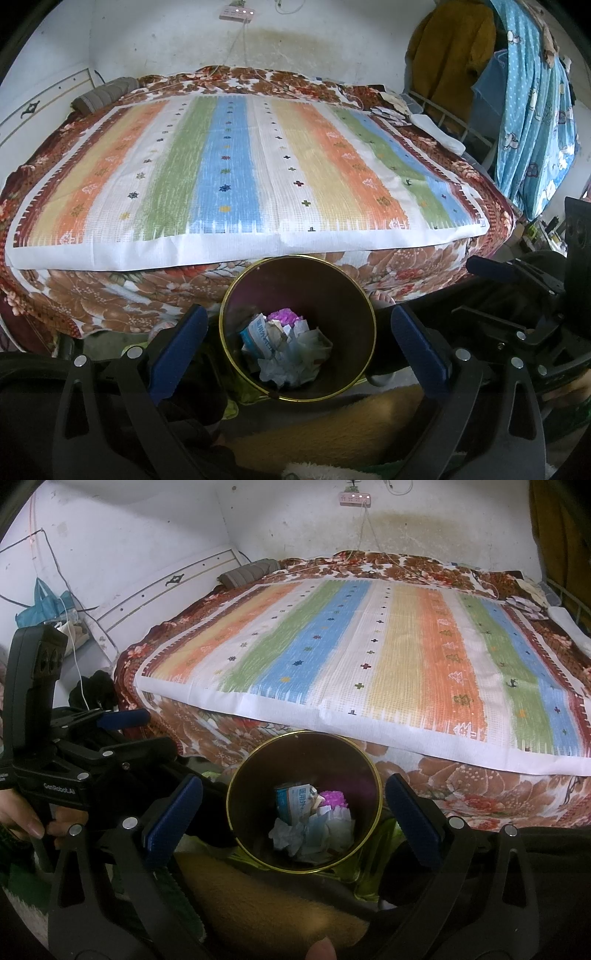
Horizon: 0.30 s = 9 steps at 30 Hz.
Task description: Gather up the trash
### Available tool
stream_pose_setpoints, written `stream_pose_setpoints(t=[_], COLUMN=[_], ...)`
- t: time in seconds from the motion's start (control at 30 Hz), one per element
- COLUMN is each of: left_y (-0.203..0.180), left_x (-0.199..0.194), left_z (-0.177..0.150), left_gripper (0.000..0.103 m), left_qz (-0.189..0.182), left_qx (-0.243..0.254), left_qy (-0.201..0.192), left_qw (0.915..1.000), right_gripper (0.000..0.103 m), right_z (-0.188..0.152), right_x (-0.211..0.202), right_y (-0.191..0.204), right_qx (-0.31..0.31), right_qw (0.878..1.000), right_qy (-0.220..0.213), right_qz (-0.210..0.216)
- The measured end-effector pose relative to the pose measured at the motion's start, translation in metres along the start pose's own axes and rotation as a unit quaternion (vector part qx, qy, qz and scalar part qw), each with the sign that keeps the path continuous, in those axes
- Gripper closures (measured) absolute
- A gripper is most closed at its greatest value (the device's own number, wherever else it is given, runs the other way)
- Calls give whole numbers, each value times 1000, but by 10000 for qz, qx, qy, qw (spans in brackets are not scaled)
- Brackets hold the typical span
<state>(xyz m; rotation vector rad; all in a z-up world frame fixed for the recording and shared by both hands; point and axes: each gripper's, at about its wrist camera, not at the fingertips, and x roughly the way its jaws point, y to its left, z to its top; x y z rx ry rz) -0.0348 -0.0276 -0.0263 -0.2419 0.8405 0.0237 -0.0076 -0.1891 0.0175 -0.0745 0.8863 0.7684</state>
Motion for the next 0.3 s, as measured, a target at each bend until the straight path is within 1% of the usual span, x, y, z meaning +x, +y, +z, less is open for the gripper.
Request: stream_pose_setpoints(t=[0.13,0.3], left_y=[-1,0], left_x=[1,2], left_z=[-6,-5], left_gripper=[6,6], left_qz=[-42,-49], left_qx=[31,26], left_qy=[5,42], left_qw=[10000,10000], right_gripper=[9,9], right_z=[0,0], right_x=[0,0], right_y=[0,0], right_qx=[9,2], right_qw=[10000,10000], right_qy=[-1,0], right_qz=[0,2])
